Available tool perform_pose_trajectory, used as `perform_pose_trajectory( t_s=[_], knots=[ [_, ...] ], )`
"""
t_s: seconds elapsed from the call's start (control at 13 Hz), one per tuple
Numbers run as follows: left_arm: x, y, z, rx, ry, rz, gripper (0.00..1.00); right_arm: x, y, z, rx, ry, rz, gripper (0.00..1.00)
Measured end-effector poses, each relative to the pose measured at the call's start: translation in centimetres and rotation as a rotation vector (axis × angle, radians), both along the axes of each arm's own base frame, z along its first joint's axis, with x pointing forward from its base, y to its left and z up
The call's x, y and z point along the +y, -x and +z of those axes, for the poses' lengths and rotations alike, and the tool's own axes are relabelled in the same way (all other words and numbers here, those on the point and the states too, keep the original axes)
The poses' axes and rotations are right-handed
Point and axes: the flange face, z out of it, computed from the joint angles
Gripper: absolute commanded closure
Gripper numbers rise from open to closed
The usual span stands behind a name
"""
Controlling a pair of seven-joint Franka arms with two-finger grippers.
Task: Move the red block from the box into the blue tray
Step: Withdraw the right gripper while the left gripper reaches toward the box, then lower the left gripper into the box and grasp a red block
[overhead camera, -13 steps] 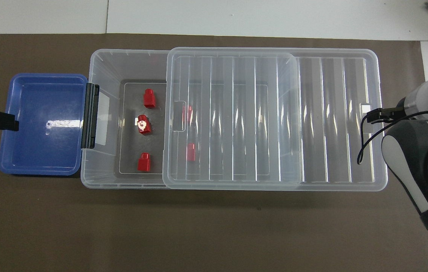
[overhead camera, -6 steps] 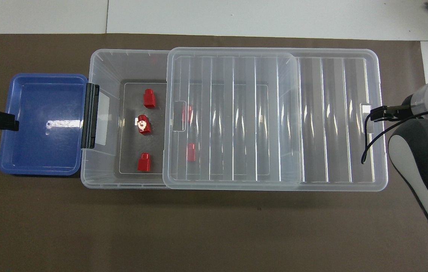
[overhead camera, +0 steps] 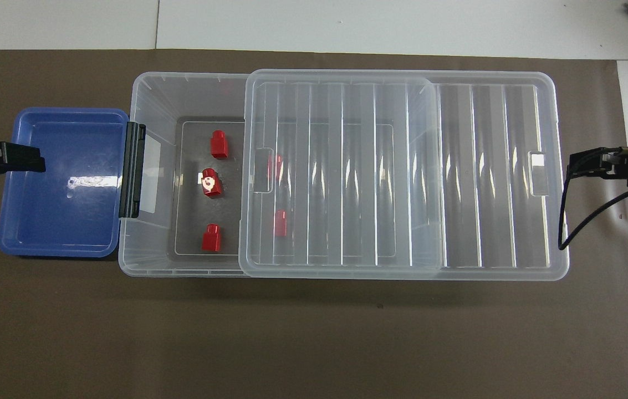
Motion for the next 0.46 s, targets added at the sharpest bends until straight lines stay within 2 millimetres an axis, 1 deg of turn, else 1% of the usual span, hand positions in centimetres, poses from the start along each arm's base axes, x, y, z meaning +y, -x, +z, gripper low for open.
perform_pose_trajectory(
  t_s=[0.15, 0.23, 0.31, 0.46],
  knots=[
    [-3.0, -0.2, -1.5, -0.028, 0.022, 0.070, 0.00, 0.1, 2.0, 2.7, 0.044, -0.007, -0.003, 0.00],
    [-4.3, -0.2, -2.2, -0.037, 0.031, 0.091, 0.00, 0.3, 2.6, 3.6, 0.057, -0.008, -0.001, 0.00],
    [-5.3, -0.1, -2.7, -0.045, 0.039, 0.108, 0.00, 0.5, 2.9, 4.0, 0.061, -0.008, 0.002, 0.00],
    [-7.1, 0.0, -3.6, -0.058, 0.057, 0.148, 0.00, 0.8, 2.8, 4.1, 0.062, -0.008, 0.009, 0.00]
  ],
)
